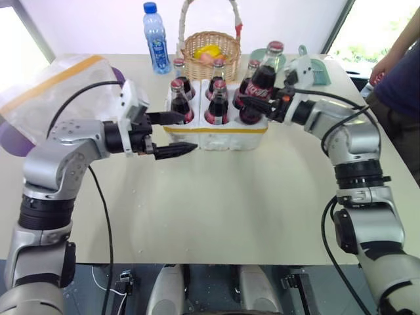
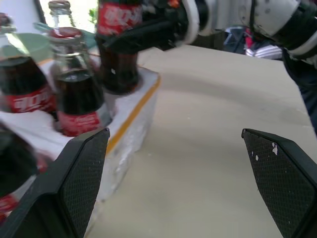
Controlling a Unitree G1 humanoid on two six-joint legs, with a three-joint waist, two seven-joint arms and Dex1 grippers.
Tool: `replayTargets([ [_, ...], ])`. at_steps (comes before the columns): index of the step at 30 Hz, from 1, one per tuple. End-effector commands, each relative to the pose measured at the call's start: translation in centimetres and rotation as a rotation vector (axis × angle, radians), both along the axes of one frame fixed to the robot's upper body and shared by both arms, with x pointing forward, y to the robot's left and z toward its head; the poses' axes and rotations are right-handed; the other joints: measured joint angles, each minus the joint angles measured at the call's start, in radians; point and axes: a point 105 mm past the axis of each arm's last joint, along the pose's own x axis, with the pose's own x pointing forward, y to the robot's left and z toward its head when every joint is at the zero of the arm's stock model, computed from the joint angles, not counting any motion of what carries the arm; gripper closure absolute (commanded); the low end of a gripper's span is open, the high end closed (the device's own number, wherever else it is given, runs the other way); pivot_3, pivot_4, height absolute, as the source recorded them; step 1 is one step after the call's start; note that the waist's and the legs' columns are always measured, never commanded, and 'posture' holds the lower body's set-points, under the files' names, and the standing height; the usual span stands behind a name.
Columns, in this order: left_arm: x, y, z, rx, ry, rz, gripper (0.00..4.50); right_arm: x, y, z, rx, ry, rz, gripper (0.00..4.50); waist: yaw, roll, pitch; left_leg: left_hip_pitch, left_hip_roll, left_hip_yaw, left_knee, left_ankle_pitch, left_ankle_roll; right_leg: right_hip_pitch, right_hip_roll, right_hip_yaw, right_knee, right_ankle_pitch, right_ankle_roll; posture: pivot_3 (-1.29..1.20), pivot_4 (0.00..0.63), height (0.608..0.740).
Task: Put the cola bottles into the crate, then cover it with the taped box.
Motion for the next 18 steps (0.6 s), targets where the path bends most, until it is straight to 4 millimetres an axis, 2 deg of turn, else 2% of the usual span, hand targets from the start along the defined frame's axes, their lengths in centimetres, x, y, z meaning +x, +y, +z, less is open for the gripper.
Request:
replayTargets([
  [1,-0.2,0.9,1.0,-0.002,-0.054,0.033,0.0,0.4,0.1,1.2,-0.071,-0.067,0.0,1.67,-0.001,0.0,0.0,0.0,0.0,0.0,0.0,0.0,0.0,0.0,0.0,0.0,0.0,0.0,0.0,0.0,0.15,0.74],
  [3,-0.2,1.0,1.1,-0.005,-0.056,0.035,0.0,0.5,-0.1,-0.1,-0.125,-0.043,-0.006,1.67,0.001,0.0,0.0,0.0,0.0,0.0,0.0,0.0,0.0,0.0,0.0,0.0,0.0,0.0,0.0,0.0,0.15,0.74],
  [5,-0.1,0.8,1.0,-0.006,-0.057,0.034,0.0,0.2,-0.1,-1.3,-0.168,-0.017,0.011,0.65,0.003,0.0,0.0,0.0,0.0,0.0,0.0,0.0,0.0,0.0,0.0,0.0,0.0,0.0,0.0,0.0,0.15,0.74],
  [7,0.1,0.6,1.0,-0.007,-0.059,0.032,0.0,0.0,-0.1,-1.5,-0.193,-0.023,0.023,0.04,0.002,0.0,0.0,0.0,0.0,0.0,0.0,0.0,0.0,0.0,0.0,0.0,0.0,0.0,0.0,0.0,0.15,0.74],
  [12,0.1,0.7,1.1,0.0,-0.062,0.029,0.0,-2.5,-1.8,1.7,-0.143,-0.056,0.062,0.04,0.004,0.0,0.0,0.0,0.0,0.0,0.0,0.0,0.0,0.0,0.0,0.0,0.001,0.0,0.0,0.0,0.15,0.74],
  [15,0.1,1.7,1.3,0.021,-0.071,0.054,0.0,-5.3,-4.0,3.7,-0.182,-0.095,0.094,0.04,0.006,0.0,0.0,0.0,0.0,-0.001,0.001,0.0,0.0,0.0,0.0,0.0,0.0,0.0,0.0,0.0,0.15,0.74],
  [18,-0.4,3.6,1.7,0.067,-0.081,0.097,0.0,-8.2,-6.4,5.7,-0.228,-0.113,0.107,0.04,0.004,0.0,0.0,0.0,0.0,0.0,0.0,0.0,0.0,0.0,0.0,0.0,0.0,0.0,0.0,0.0,0.15,0.74],
])
